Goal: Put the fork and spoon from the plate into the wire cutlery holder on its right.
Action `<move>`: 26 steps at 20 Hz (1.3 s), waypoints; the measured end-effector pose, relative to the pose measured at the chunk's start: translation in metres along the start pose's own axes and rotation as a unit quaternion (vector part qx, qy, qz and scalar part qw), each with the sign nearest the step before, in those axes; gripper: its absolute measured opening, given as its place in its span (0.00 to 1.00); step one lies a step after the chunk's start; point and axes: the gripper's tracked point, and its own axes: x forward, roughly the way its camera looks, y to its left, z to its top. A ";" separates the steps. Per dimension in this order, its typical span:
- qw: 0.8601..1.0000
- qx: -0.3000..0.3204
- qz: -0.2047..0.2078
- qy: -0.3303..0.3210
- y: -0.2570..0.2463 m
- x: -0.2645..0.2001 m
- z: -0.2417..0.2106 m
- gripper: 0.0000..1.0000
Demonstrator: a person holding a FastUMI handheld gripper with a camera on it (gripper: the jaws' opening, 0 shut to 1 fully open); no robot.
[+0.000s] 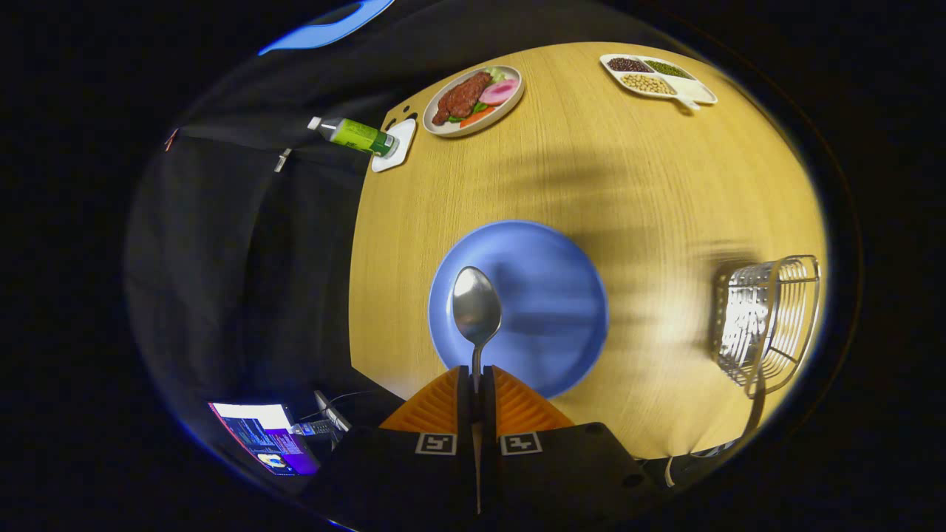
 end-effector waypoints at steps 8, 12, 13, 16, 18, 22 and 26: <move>1.000 0.011 -0.011 -0.012 -0.055 -0.115 0.016 0.07; 0.998 0.011 -0.050 0.030 -0.102 -0.153 0.011 0.07; 0.998 0.014 -0.052 0.041 -0.107 -0.157 0.010 0.06; 0.993 0.026 -0.072 0.085 -0.133 -0.161 0.005 0.07; 0.988 0.027 -0.096 0.121 -0.153 -0.158 0.001 0.07; 0.977 0.057 -0.112 0.172 -0.169 -0.141 -0.001 0.07; 0.967 0.076 -0.136 0.202 -0.181 -0.123 0.009 0.07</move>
